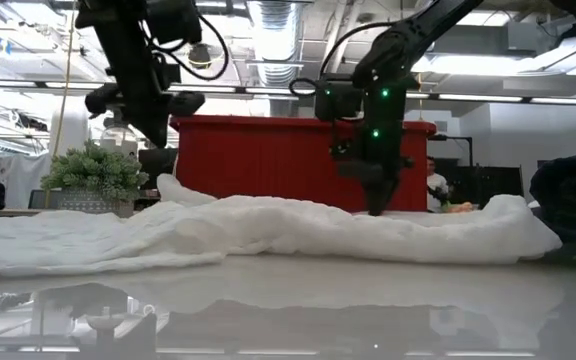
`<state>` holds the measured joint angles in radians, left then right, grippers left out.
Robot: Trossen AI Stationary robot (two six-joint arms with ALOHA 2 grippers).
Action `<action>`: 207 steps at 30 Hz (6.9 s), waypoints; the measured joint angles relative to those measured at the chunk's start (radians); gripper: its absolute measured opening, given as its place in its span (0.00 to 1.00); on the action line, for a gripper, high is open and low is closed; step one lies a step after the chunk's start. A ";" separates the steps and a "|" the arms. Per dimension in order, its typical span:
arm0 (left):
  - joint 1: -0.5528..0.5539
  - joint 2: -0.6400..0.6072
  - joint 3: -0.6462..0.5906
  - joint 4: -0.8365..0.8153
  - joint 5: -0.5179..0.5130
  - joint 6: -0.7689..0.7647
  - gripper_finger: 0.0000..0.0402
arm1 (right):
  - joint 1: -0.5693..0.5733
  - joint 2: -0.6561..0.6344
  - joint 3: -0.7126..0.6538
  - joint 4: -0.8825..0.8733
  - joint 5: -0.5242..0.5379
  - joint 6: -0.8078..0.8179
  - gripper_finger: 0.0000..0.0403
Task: Fold Laundry from Bin
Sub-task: Fold the white t-shirt
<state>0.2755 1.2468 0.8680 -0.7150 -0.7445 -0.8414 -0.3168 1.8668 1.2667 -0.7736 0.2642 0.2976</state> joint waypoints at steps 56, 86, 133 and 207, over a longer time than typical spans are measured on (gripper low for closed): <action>-0.842 -0.153 -0.220 -0.383 0.346 -0.949 0.00 | 0.294 0.354 0.524 0.681 -0.183 -0.332 0.45; -0.970 -0.147 -0.219 -0.372 0.265 -1.098 0.00 | 0.148 0.587 1.035 0.325 -0.238 -0.325 0.42; -0.971 -0.147 -0.218 -0.372 0.234 -1.081 0.00 | 0.236 0.676 0.990 0.279 -0.197 -0.357 0.42; -0.304 -0.212 -0.437 0.291 -0.086 -0.294 0.00 | 0.377 0.665 1.086 0.077 -0.452 -0.445 0.06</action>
<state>-0.0284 1.0352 0.4309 -0.4236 -0.8310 -1.1355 0.0605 2.5313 2.3531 -0.6966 -0.1880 -0.1474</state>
